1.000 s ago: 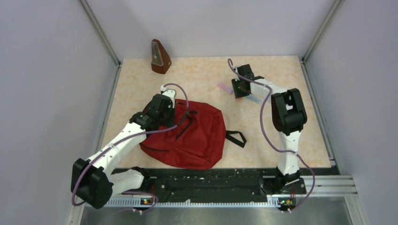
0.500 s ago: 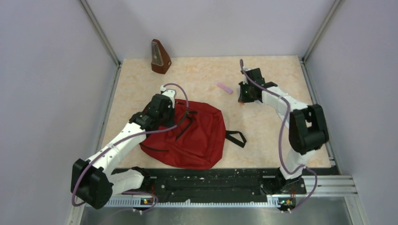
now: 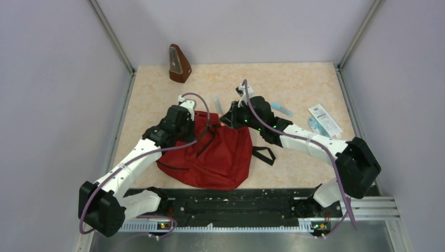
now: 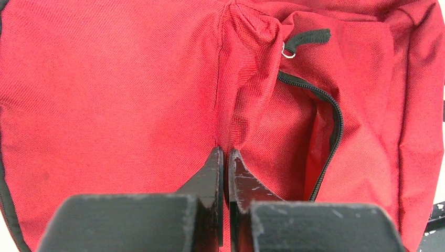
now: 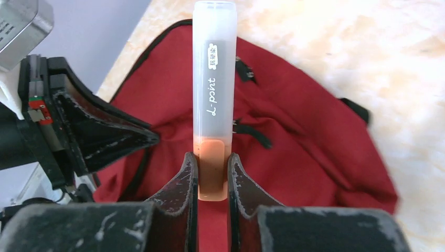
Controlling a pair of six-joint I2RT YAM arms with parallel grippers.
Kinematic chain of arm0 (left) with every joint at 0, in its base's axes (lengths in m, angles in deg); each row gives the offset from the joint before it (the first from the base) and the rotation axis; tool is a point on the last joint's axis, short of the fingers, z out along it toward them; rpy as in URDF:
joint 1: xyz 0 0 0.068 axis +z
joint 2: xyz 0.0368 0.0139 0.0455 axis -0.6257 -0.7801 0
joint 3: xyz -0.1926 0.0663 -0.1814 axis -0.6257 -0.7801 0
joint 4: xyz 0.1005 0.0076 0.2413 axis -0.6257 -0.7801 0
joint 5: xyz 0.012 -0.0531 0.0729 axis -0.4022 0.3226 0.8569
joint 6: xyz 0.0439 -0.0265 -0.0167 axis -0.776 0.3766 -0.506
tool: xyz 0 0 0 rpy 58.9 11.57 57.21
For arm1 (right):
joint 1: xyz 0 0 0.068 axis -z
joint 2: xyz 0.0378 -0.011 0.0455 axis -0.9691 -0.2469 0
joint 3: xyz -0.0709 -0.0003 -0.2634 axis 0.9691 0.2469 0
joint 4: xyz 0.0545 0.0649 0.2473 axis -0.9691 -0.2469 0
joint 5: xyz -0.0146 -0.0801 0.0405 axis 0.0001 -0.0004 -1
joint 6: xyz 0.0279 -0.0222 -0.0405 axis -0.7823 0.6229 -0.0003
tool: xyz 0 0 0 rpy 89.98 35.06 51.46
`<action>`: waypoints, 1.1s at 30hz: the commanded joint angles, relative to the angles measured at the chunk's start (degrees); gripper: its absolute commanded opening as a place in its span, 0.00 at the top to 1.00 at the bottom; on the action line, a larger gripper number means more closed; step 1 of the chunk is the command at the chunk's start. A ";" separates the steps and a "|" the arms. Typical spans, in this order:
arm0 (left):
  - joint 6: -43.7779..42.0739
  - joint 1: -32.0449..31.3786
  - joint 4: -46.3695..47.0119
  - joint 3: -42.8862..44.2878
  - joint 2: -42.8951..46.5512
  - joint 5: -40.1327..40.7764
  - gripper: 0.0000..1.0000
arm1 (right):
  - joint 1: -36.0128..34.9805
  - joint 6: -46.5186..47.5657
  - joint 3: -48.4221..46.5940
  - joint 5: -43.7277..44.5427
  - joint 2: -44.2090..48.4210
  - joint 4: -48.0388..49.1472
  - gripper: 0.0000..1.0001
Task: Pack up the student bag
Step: Pick up the stationery from the center of the board, then place the stationery in the student bag.
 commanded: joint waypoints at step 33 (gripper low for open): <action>0.76 0.54 1.67 1.99 2.15 0.38 1.00 | -11.49 17.11 0.81 -2.99 -12.03 3.29 0.83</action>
